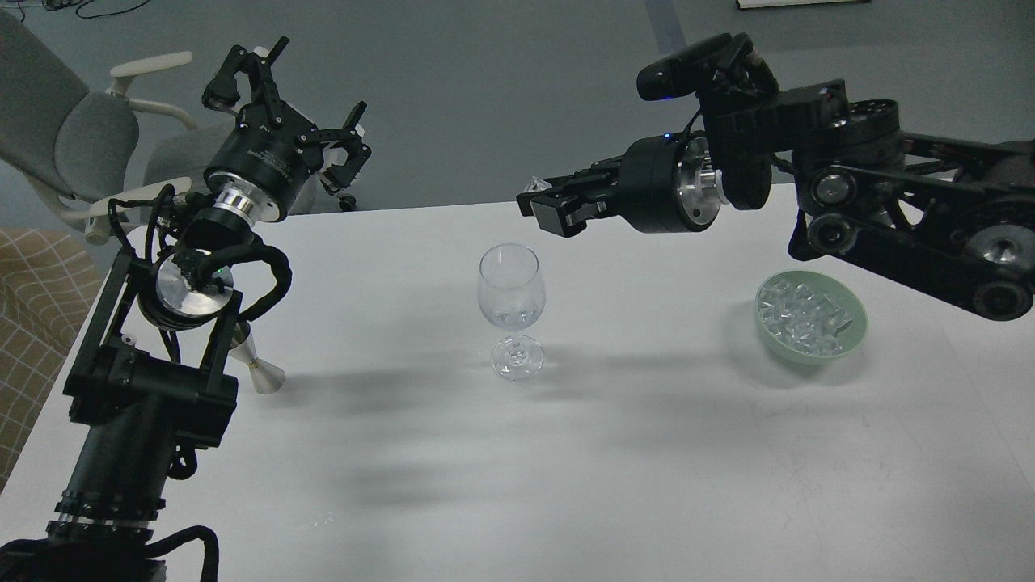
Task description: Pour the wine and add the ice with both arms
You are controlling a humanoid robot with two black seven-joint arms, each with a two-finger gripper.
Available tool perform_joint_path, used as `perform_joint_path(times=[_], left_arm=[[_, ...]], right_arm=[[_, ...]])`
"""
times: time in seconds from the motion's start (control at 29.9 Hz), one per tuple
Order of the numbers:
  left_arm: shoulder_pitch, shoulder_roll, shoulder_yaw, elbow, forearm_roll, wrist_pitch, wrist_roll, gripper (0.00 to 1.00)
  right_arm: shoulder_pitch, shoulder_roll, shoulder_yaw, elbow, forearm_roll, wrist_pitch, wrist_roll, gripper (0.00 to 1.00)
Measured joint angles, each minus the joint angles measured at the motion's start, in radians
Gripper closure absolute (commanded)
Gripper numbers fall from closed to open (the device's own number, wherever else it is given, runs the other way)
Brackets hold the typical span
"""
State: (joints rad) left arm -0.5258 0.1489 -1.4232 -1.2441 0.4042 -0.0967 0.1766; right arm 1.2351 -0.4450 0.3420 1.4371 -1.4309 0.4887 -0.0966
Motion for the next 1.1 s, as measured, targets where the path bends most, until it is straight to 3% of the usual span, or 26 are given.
perform_joint_path(times=[0.53,1.1], left_arm=[[0.004,-0.003,0.0,0.001,0.0,-0.007,0.001,0.02],[0.006,-0.004,-0.002,0.003,-0.001,-0.008,0.001,0.02]], right_arm=[[0.001,0.15,-0.062,-0.088,-0.028,0.0,0.001,0.9],[-0.029,0.158,-0.066,-0.11,-0.06,0.0,-0.002,0.85]])
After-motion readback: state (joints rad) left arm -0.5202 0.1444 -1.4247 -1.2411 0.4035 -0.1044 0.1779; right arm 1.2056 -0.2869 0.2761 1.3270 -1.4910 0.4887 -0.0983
